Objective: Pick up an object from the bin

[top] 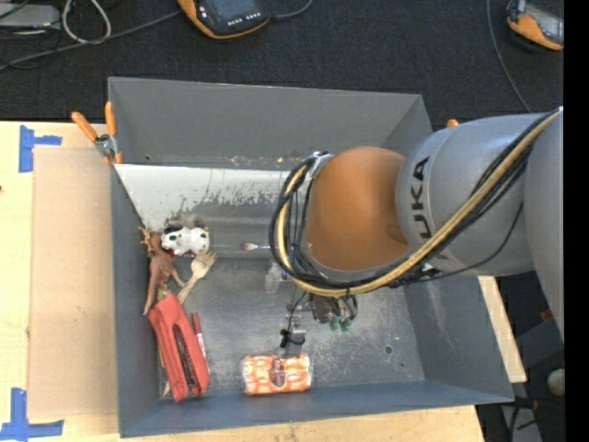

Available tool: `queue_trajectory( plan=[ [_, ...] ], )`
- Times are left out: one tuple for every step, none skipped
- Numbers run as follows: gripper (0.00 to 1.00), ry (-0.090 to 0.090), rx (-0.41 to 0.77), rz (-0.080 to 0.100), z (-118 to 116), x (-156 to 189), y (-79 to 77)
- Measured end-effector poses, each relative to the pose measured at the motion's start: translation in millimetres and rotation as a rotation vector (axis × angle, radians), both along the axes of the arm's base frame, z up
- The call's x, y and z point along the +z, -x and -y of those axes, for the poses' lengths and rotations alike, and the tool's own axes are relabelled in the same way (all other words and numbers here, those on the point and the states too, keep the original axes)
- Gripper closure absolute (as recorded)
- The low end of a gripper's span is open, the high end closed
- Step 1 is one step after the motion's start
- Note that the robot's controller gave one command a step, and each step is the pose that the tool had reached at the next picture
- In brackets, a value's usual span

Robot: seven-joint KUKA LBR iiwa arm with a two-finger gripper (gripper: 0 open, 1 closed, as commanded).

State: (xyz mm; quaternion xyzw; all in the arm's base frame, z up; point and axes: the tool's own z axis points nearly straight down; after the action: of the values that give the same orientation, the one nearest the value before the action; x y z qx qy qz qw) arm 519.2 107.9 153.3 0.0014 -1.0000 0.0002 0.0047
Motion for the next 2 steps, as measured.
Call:
queue_trajectory(
  plan=[
    [0.0,-0.001,-0.004,0.007,0.6,4.4,-1.7],
    [0.0,-0.002,-0.066,0.009,30.1,-42.7,21.8]
  ],
)
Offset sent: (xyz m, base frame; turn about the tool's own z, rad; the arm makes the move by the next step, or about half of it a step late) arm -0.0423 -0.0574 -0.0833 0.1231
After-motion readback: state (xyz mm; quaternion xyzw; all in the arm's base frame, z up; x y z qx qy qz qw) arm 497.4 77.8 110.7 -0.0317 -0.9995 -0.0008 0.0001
